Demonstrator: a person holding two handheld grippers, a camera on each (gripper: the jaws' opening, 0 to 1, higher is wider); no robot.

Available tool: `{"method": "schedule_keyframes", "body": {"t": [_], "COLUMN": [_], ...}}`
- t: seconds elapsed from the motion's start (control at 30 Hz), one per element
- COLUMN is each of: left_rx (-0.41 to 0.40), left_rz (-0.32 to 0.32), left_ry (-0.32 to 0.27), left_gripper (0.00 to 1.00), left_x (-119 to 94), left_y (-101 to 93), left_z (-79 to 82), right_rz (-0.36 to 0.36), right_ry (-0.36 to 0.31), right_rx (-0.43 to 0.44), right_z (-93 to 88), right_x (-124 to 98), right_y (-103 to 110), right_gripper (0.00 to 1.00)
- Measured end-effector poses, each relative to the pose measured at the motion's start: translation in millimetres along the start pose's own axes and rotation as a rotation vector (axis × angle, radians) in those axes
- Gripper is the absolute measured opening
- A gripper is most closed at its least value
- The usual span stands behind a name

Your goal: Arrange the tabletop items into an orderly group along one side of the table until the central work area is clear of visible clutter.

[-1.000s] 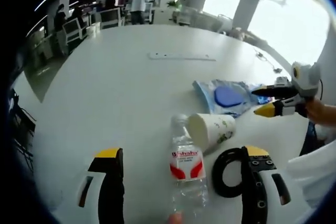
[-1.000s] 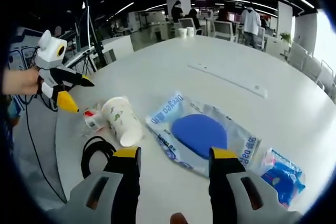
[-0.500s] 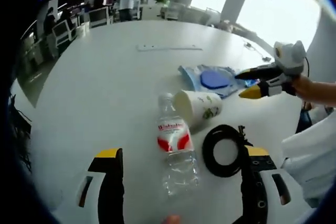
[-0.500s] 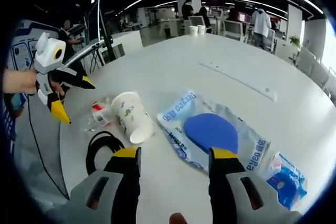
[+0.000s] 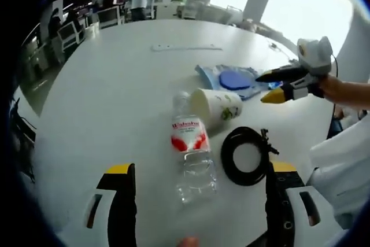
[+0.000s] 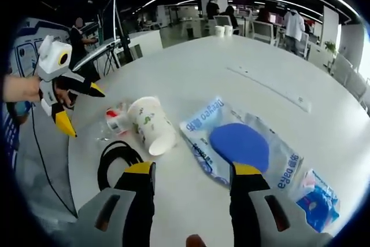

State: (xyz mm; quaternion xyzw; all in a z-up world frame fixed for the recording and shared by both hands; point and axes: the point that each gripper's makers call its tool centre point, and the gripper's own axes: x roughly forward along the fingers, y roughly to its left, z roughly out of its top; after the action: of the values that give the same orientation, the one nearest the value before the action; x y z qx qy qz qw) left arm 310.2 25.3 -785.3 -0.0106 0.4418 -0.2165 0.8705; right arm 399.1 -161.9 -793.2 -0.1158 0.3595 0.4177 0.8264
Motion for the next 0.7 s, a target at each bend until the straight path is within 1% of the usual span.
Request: {"method": "schedule_keyframes", "body": {"t": [0.27,0.4,0.5,0.7], "left_rx": [-0.004,-0.008,-0.007,-0.017], "left_rz": [0.001,0.003,0.006,0.006], "left_ry": [-0.005,-0.007,-0.008,-0.003], "left_gripper": [0.90,0.90,0.90,0.90], "left_x": [-2.8,-4.5,-6.7,-9.2], "left_y": [-2.0,-2.6,-3.0,-2.5], "left_z": [-2.0,-4.1,-7.6,-16.3], "right_rz": [0.028,0.048,0.073,0.112], "right_ry": [0.007,0.002,-0.003,-0.002], "right_rx": [-0.023,-0.034,-0.058,-0.092], "right_z": [4.6,11.9,19.5,27.0], "right_x": [2.5,3.3,3.8,6.5], "right_y": [6.7,9.8,14.3,22.7], "right_gripper": [0.49,0.49,0.49,0.49]}}
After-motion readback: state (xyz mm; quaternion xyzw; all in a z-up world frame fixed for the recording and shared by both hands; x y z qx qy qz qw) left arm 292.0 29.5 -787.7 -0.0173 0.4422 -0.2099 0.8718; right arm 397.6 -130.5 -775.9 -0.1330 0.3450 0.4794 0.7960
